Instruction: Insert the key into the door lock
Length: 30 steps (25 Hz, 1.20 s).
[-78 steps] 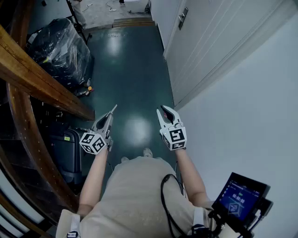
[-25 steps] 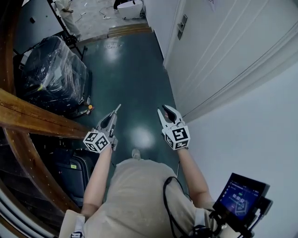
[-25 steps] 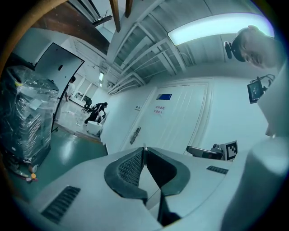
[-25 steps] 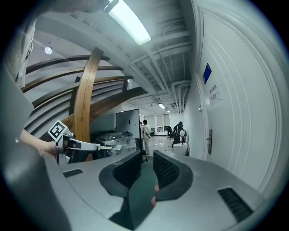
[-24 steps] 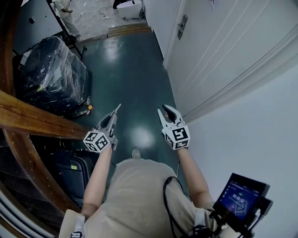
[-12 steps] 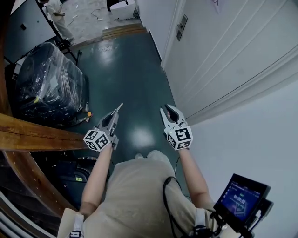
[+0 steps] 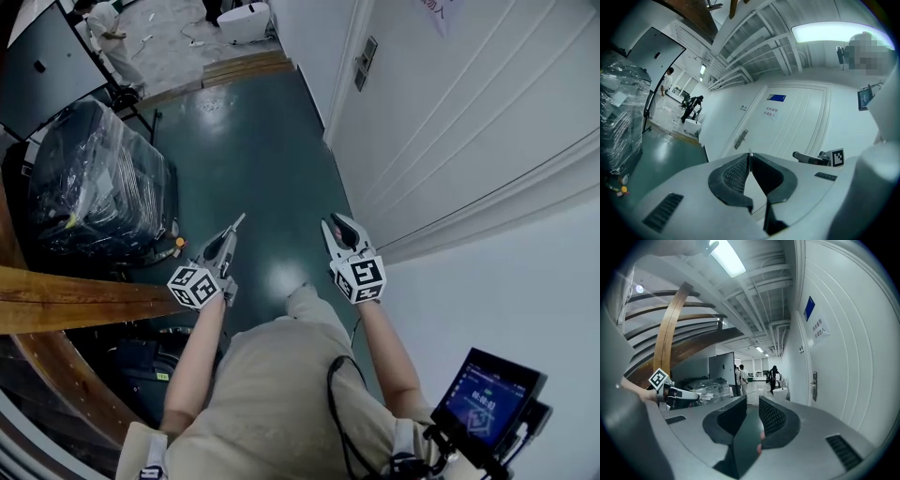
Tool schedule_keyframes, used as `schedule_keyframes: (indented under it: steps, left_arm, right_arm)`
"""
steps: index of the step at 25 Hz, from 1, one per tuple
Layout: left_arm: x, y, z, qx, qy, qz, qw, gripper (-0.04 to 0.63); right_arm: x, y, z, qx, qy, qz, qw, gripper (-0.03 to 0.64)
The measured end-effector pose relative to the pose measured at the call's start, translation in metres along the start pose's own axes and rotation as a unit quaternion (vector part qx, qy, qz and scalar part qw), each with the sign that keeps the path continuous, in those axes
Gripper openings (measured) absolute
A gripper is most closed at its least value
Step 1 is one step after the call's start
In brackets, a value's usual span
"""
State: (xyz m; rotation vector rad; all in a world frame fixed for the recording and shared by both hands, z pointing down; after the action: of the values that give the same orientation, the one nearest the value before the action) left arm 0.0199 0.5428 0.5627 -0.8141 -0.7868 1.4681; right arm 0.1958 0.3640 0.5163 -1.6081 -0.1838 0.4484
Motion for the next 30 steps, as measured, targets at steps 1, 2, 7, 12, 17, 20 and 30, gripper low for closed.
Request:
schedule_keyframes:
  steps: [1, 2, 7, 12, 17, 20, 30]
  left_arm:
    - [-0.005, 0.003, 0.001, 0.002, 0.002, -0.001, 1.0, 0.032]
    - [-0.011, 0.006, 0.002, 0.004, 0.004, -0.002, 1.0, 0.032]
    - [-0.041, 0.025, 0.005, 0.009, 0.012, -0.003, 0.9999, 0.032]
    - [-0.104, 0.037, 0.005, 0.012, 0.022, -0.004, 0.9997, 0.032]
    - [-0.109, 0.033, 0.009, 0.023, 0.015, -0.003, 0.9996, 0.032]
    - [-0.112, 0.031, 0.01, 0.029, 0.018, -0.001, 0.9994, 0.032]
    - [-0.112, 0.03, 0.018, 0.04, 0.016, -0.019, 0.9989, 0.032]
  right_arm:
    - [-0.006, 0.001, -0.006, 0.0, 0.001, 0.002, 1.0, 0.077]
    - [-0.011, 0.004, -0.012, 0.0, 0.003, 0.003, 1.0, 0.077]
    - [-0.04, 0.02, -0.04, 0.003, 0.01, 0.006, 1.0, 0.077]
    - [-0.076, 0.03, -0.095, -0.002, 0.025, 0.012, 1.0, 0.077]
    - [-0.079, 0.032, -0.1, 0.002, 0.016, 0.007, 1.0, 0.077]
    - [-0.076, 0.026, -0.106, -0.001, 0.008, 0.01, 1.0, 0.077]
    - [-0.071, 0.024, -0.121, 0.001, -0.009, 0.006, 1.0, 0.077]
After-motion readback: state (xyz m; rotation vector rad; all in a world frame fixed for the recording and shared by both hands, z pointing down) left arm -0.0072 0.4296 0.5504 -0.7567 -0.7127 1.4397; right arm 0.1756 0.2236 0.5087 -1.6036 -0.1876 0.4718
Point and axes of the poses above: the fingertips, and each gripper's own axes: x backward along the fingers, z to its left, y out of its top, the point moved 2 cm from there along x, backward along the fingers, and after that the axes turned 8 degrees about -y, right-handed, at the moved point
